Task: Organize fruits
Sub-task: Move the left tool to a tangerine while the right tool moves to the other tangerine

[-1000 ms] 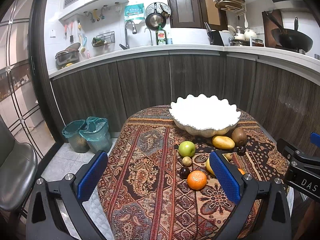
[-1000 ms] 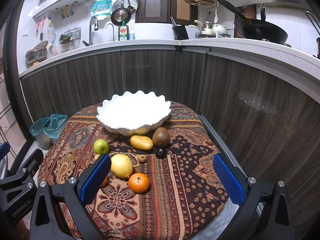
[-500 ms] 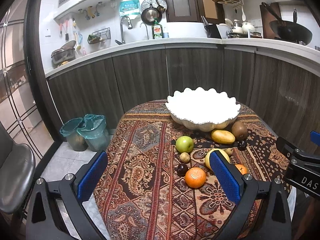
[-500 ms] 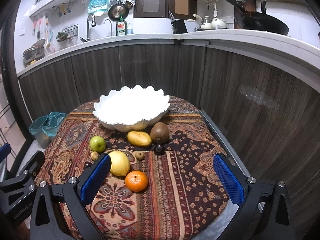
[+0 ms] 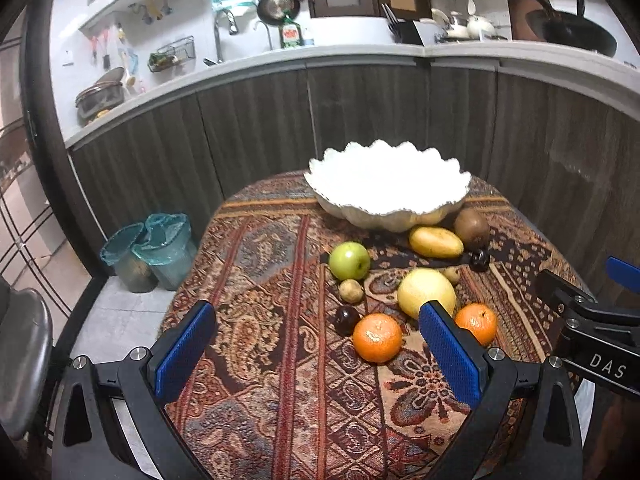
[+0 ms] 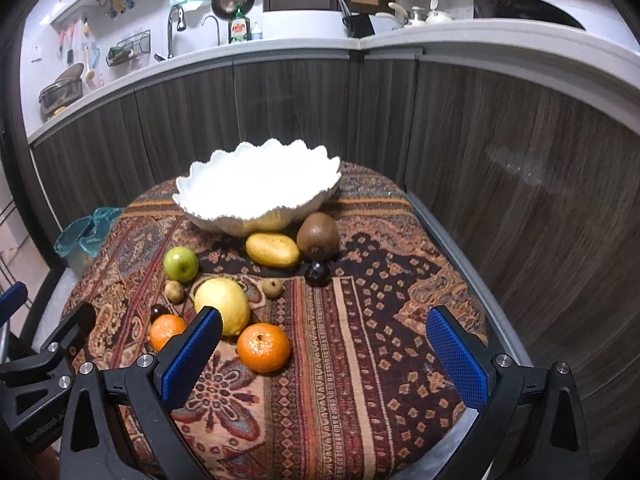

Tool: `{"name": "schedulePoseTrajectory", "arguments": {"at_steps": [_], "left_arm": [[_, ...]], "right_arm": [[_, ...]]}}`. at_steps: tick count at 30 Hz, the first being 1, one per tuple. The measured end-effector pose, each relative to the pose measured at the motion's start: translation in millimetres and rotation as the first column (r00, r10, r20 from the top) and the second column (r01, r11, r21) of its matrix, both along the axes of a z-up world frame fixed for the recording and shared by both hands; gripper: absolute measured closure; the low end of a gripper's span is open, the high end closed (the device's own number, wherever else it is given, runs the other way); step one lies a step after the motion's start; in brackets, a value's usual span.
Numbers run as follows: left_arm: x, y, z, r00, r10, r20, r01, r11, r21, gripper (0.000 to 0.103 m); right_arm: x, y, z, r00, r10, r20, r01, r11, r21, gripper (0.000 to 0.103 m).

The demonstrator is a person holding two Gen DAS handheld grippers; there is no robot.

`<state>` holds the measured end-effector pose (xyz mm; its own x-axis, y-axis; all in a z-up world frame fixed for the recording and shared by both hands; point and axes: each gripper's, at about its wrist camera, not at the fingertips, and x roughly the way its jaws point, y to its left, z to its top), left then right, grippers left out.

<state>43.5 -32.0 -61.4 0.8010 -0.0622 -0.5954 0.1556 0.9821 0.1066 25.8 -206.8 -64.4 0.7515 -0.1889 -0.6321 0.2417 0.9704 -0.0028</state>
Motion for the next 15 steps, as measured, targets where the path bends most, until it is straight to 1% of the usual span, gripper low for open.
{"name": "schedulePoseTrajectory", "arguments": {"at_steps": [6, 15], "left_arm": [[14, -9, -21, 0.997, -0.031, -0.065, 0.031, 1.000, 0.005, 0.000], [34, -22, -43, 0.990, -0.059, -0.126, 0.060, 0.998, 0.003, 0.000]], "right_arm": [[10, -1, -18, 0.999, 0.016, -0.036, -0.016, 1.000, 0.008, 0.000], [24, -14, -41, 0.996, -0.005, -0.086, 0.006, 1.000, 0.021, 0.000]]}}
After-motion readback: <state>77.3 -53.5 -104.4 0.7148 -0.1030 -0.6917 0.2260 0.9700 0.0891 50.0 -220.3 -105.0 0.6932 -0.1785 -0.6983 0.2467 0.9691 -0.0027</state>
